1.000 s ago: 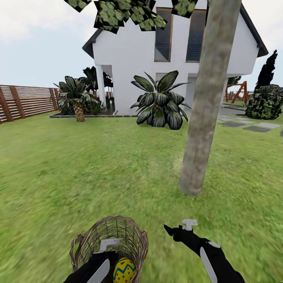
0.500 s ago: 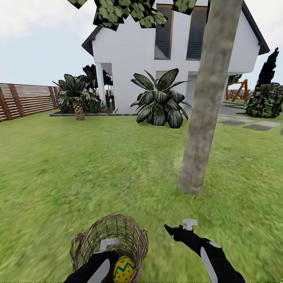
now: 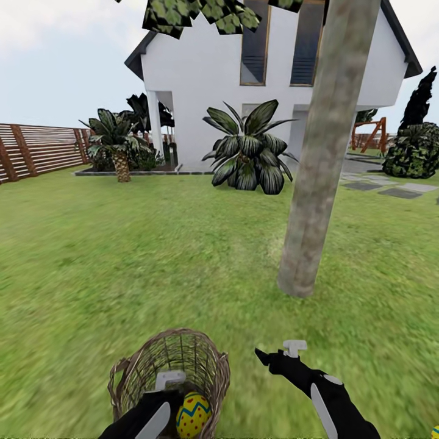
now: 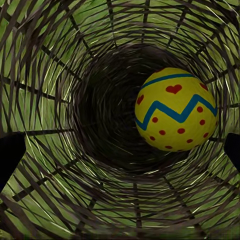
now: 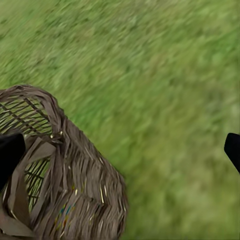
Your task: Take the three Easter eggs out of the wicker basket on the lawn in the garden, then place them on the lawn next to a single tree (choose any tree) so that all three eggs are next to the same tree and none are left in the basket.
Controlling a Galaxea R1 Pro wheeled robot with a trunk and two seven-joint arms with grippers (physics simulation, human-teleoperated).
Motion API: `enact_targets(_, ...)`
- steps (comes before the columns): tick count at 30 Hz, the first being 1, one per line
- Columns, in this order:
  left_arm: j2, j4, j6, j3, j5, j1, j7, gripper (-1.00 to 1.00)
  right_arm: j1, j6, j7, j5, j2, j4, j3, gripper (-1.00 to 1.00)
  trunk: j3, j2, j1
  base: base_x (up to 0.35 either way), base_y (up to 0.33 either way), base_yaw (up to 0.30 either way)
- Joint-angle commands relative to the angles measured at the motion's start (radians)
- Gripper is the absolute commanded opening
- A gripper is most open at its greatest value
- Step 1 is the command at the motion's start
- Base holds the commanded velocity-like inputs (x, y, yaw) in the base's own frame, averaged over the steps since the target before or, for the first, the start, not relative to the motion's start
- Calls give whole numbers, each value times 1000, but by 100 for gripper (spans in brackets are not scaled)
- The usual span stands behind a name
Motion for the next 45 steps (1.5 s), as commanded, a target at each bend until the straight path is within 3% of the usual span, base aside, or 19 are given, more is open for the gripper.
enact_targets(1,0,-2,16,-4,5,-1,8,100,-1,10,5,-8,1,-1,-4,100,-3,0,0,0,0,0)
enact_targets(12,-2,-1,107,-3,7,-34,8,100,-2,8,5,-4,2,48,0,100,-21,0,0,0,0,0)
enact_targets(25,-2,0,120,-4,7,-88,9,100,-2,8,8,-2,1,52,0,100,-42,0,0,0,0,0)
enact_targets(45,-2,31,141,-4,6,-90,6,100,-2,8,19,-1,-2,52,0,100,-74,0,0,0,0,0)
